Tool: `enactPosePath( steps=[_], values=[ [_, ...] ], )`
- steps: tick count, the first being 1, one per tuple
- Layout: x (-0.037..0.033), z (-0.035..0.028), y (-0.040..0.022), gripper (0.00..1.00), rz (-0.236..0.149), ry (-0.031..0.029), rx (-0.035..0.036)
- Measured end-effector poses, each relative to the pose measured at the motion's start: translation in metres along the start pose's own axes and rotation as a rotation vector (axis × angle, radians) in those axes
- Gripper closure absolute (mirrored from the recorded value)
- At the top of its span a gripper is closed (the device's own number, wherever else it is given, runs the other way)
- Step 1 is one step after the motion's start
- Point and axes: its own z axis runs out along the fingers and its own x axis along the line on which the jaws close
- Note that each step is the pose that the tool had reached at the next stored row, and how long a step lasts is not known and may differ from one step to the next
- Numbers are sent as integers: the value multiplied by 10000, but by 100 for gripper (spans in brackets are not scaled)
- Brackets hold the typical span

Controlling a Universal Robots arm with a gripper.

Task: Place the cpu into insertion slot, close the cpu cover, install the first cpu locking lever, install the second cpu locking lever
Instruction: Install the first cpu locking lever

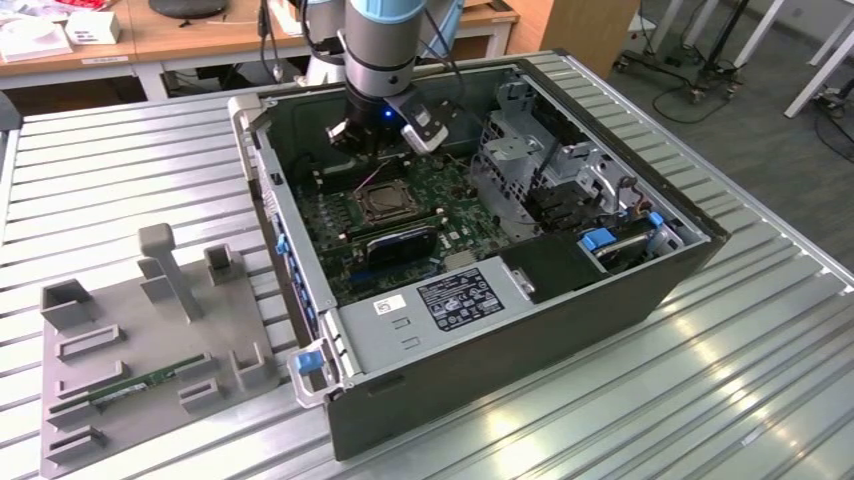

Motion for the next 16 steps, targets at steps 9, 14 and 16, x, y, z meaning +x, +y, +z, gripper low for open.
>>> enactPosePath(
  steps=[9, 14, 16],
  values=[
    [1, 6, -20, 89, 0, 0, -1],
    [0, 12, -39, 89, 0, 0, 0],
    [-1, 14, -47, 89, 0, 0, 0]
  ],
)
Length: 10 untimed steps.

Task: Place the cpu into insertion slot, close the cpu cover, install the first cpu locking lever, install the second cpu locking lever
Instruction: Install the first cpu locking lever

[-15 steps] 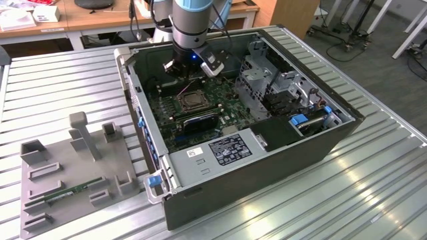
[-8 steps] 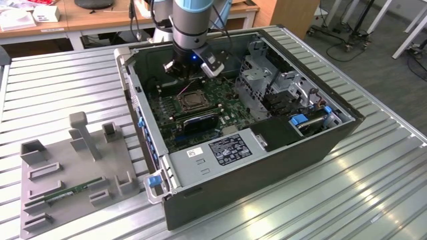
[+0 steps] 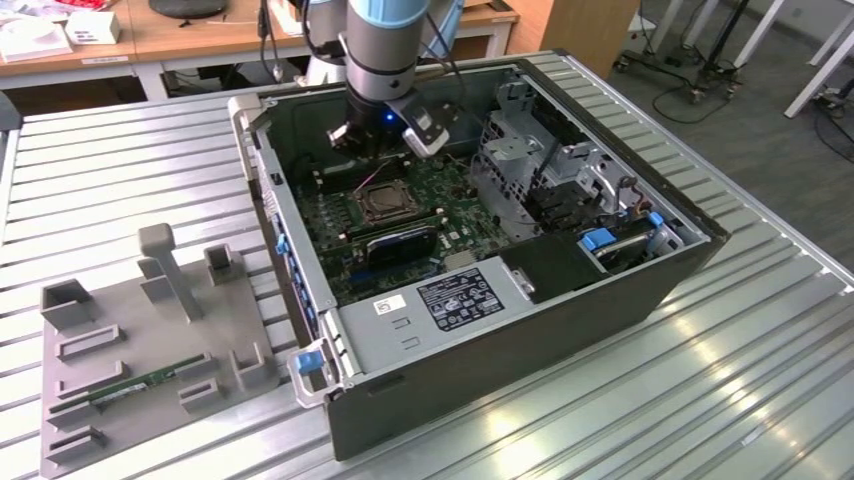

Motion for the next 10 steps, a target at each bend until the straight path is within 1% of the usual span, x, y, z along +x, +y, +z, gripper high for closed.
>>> enactPosePath(
  steps=[7, 10],
  values=[
    [-3, 12, -11, 89, 1, 2, 1],
    [-4, 14, -10, 89, 5, -1, -56]
  ],
)
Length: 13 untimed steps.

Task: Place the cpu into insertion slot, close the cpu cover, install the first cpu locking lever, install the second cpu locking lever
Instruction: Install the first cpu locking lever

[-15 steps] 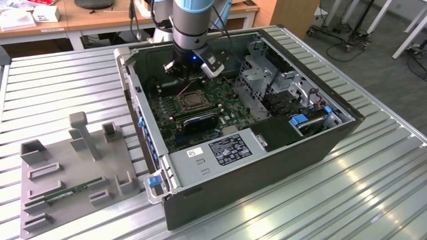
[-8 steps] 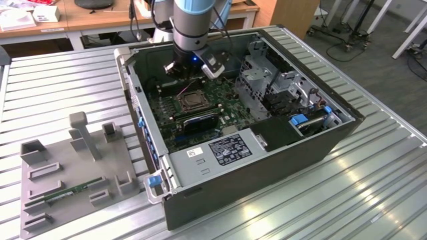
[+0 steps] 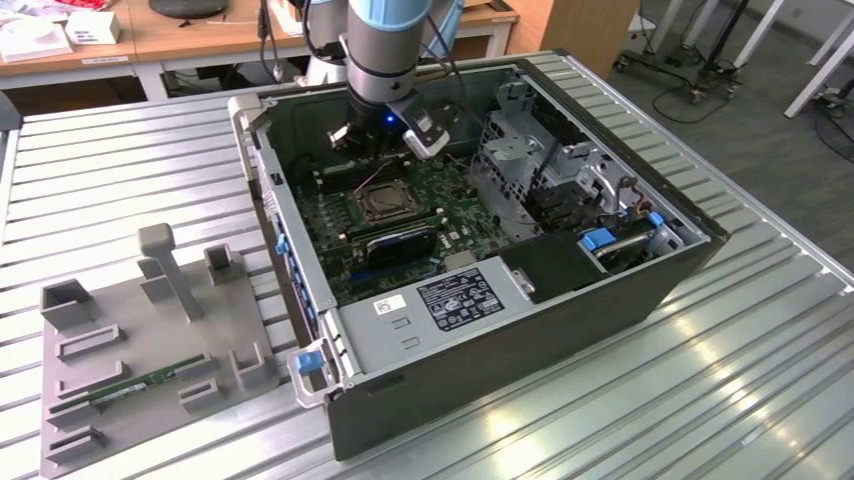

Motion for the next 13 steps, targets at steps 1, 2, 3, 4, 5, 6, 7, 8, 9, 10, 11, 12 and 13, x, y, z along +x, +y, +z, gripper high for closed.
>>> enactPosePath(
  steps=[1, 2, 3, 4, 5, 6, 7, 8, 9, 10, 11, 12, 13],
  values=[
    [0, 1, 2, 89, 0, 0, -19],
    [0, 1, 3, 89, 3, 0, -36],
    [0, 1, 3, 89, 4, 1, -50],
    [0, 1, 2, 89, 5, 1, -69],
    [-2, 3, 2, 89, 5, 0, -91],
    [-5, 5, 2, 89, 6, -1, -102],
    [-9, 9, 1, 89, 8, 0, -106],
    [-13, 12, 0, 89, 7, 0, -106],
    [-17, 15, -1, 89, 7, 1, -104],
    [-22, 16, -2, 89, 8, 1, -103],
    [-25, 17, -2, 89, 8, 2, -102],
    [-28, 19, -4, 89, 8, 2, -101],
    [-30, 21, -5, 89, 7, 0, -101]
  ],
)
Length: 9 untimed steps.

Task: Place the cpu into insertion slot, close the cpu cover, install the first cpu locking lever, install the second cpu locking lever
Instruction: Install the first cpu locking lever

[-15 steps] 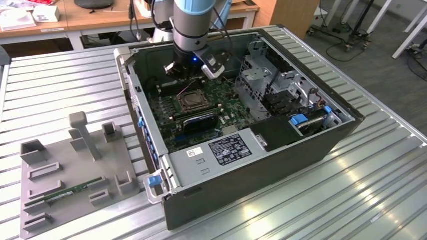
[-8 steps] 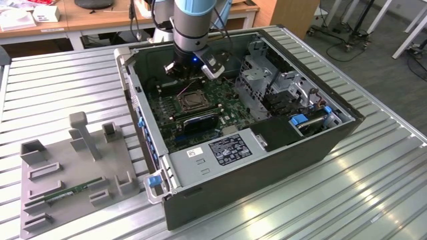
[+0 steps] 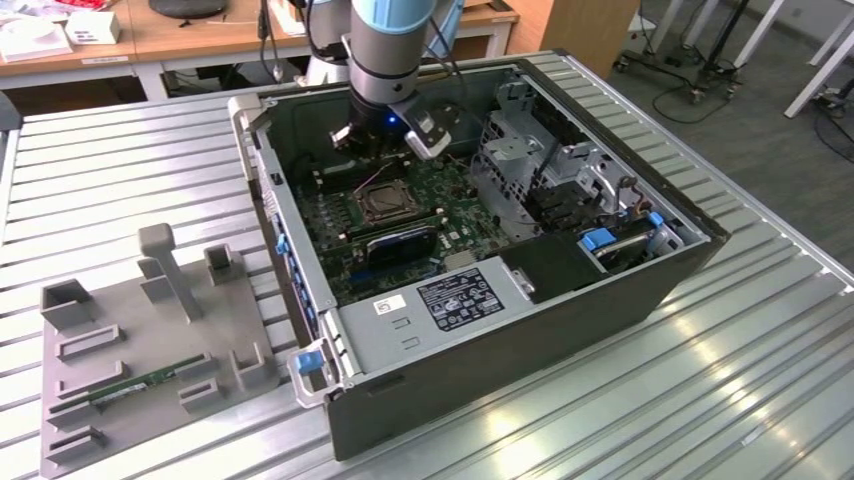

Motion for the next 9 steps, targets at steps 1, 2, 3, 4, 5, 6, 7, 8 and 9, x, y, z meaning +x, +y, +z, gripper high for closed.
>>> enactPosePath(
  steps=[1, 2, 3, 4, 5, 6, 7, 8, 9],
  values=[
    [-2, 3, -2, 89, 0, 0, 1],
    [-5, 6, -4, 89, 0, 1, 6],
    [-12, 15, -11, 89, -2, 0, 23],
    [-14, 17, -13, 89, -2, 0, 33],
    [-15, 20, -15, 89, -3, 0, 45],
    [-17, 24, -19, 89, -4, 0, 58],
    [-19, 27, -22, 89, -5, 1, 69],
    [-20, 31, -25, 89, -6, 1, 80],
    [-22, 35, -28, 89, -6, 1, 89]
  ],
)
